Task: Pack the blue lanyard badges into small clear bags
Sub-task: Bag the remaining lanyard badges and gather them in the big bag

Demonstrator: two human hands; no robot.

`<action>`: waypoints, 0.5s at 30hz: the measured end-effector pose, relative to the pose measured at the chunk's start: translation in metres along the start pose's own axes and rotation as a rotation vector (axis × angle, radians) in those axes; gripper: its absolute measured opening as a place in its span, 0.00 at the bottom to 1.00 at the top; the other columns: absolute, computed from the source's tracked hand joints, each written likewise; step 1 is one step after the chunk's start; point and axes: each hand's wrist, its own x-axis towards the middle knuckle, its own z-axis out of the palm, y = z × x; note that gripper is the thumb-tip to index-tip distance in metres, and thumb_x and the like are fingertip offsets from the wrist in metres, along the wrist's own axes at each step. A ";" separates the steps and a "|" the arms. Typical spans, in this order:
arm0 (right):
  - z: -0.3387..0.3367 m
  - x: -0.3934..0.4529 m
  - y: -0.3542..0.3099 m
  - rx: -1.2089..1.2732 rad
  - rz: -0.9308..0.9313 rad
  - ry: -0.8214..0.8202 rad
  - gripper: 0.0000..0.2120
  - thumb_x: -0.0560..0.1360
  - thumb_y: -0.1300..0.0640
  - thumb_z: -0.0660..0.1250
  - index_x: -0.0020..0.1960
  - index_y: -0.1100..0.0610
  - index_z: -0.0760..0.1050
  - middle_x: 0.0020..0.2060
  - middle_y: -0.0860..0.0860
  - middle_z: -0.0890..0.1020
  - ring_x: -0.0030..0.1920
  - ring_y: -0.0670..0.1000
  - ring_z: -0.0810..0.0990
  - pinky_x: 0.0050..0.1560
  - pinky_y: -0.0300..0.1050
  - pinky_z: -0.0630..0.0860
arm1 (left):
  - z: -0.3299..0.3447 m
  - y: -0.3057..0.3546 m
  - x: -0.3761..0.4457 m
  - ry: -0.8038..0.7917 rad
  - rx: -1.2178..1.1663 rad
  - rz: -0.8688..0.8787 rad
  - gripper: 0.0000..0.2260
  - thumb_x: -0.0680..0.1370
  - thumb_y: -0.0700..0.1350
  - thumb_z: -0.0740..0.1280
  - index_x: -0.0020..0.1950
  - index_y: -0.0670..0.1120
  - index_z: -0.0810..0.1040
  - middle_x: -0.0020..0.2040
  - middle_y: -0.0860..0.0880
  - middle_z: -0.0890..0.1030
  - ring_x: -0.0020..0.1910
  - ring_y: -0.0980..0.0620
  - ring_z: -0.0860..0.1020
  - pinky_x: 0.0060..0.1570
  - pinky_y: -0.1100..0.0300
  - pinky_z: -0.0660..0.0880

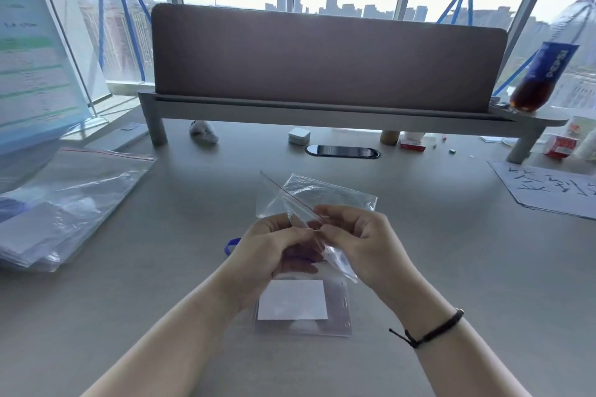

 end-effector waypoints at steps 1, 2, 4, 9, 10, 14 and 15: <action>-0.001 0.000 0.000 -0.056 -0.014 0.010 0.20 0.77 0.72 0.64 0.58 0.50 0.80 0.45 0.47 0.88 0.49 0.46 0.86 0.55 0.40 0.79 | 0.000 -0.001 -0.001 0.001 0.028 0.003 0.16 0.79 0.34 0.66 0.33 0.47 0.82 0.41 0.37 0.83 0.40 0.43 0.83 0.39 0.54 0.81; -0.001 -0.002 0.000 -0.112 -0.036 0.020 0.22 0.76 0.72 0.63 0.60 0.50 0.80 0.44 0.46 0.88 0.48 0.45 0.86 0.53 0.37 0.79 | 0.001 -0.001 -0.001 0.011 0.061 0.007 0.13 0.78 0.35 0.67 0.35 0.45 0.82 0.42 0.34 0.83 0.41 0.42 0.83 0.40 0.53 0.82; 0.001 -0.004 0.000 -0.174 -0.106 0.053 0.21 0.75 0.72 0.64 0.56 0.48 0.81 0.43 0.44 0.87 0.46 0.43 0.85 0.48 0.33 0.78 | 0.003 -0.003 -0.001 0.058 0.136 0.029 0.05 0.78 0.37 0.68 0.42 0.38 0.80 0.45 0.31 0.83 0.41 0.42 0.83 0.44 0.50 0.82; 0.007 -0.006 0.005 -0.497 -0.376 0.180 0.12 0.72 0.65 0.73 0.49 0.49 0.85 0.38 0.40 0.85 0.40 0.39 0.81 0.40 0.29 0.74 | 0.006 -0.003 0.001 0.193 0.194 0.093 0.14 0.77 0.45 0.72 0.59 0.44 0.73 0.47 0.35 0.81 0.40 0.41 0.86 0.48 0.44 0.83; 0.008 -0.006 0.006 -0.534 -0.413 0.196 0.12 0.72 0.65 0.74 0.49 0.50 0.85 0.37 0.40 0.84 0.39 0.39 0.79 0.39 0.28 0.73 | 0.007 -0.003 0.001 0.213 0.194 0.101 0.13 0.78 0.44 0.72 0.60 0.48 0.73 0.46 0.35 0.81 0.39 0.40 0.86 0.48 0.44 0.83; 0.006 -0.003 0.007 -0.517 -0.402 0.250 0.11 0.72 0.65 0.74 0.48 0.50 0.84 0.37 0.41 0.82 0.36 0.44 0.79 0.37 0.34 0.75 | 0.008 -0.005 0.002 0.213 0.255 0.148 0.12 0.81 0.36 0.66 0.57 0.54 0.74 0.40 0.43 0.85 0.39 0.41 0.86 0.46 0.43 0.83; 0.004 -0.003 0.007 -0.492 -0.373 0.261 0.11 0.72 0.65 0.73 0.48 0.49 0.84 0.37 0.41 0.82 0.36 0.45 0.79 0.37 0.34 0.74 | 0.010 -0.005 0.001 0.209 0.270 0.161 0.13 0.81 0.35 0.65 0.57 0.54 0.74 0.42 0.44 0.86 0.40 0.41 0.86 0.46 0.44 0.83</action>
